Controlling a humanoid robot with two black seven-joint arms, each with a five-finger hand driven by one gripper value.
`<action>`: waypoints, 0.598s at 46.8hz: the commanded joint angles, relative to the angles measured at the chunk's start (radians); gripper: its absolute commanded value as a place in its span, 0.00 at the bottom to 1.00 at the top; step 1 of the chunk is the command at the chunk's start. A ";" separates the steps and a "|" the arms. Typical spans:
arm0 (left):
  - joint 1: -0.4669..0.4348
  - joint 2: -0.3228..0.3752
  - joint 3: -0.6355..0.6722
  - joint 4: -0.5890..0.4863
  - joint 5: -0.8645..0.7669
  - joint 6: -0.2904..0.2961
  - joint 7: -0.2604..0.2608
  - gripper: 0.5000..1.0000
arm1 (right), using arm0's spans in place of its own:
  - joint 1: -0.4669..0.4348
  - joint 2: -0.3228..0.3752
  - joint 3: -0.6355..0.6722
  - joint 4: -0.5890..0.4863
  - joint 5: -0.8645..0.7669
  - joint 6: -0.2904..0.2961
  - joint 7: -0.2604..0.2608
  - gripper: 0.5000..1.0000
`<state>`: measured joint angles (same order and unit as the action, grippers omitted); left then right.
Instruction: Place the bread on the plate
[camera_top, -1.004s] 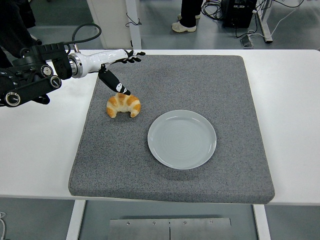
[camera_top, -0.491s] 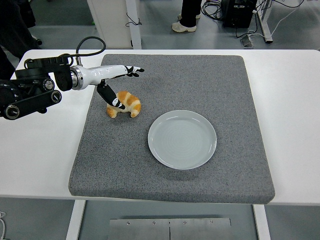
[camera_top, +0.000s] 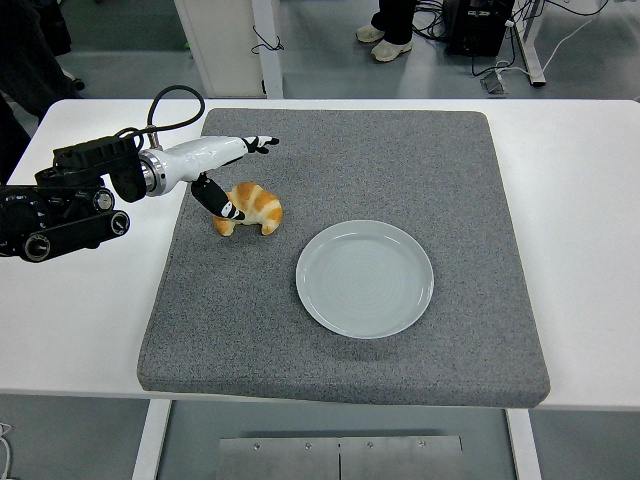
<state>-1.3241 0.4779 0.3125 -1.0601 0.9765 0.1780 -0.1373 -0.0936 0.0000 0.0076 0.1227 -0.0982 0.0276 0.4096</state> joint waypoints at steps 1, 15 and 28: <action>0.008 -0.007 0.000 0.000 0.001 0.006 0.002 0.87 | 0.000 0.000 0.000 0.000 0.000 0.000 0.000 1.00; 0.032 -0.027 0.007 0.002 0.004 0.055 0.002 0.87 | 0.000 0.000 0.000 0.000 0.000 0.000 0.000 1.00; 0.039 -0.044 0.033 0.009 0.002 0.110 0.002 0.82 | 0.000 0.000 0.000 0.000 0.000 0.000 0.000 1.00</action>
<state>-1.2860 0.4368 0.3442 -1.0540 0.9788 0.2821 -0.1350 -0.0936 0.0000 0.0076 0.1227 -0.0982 0.0275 0.4096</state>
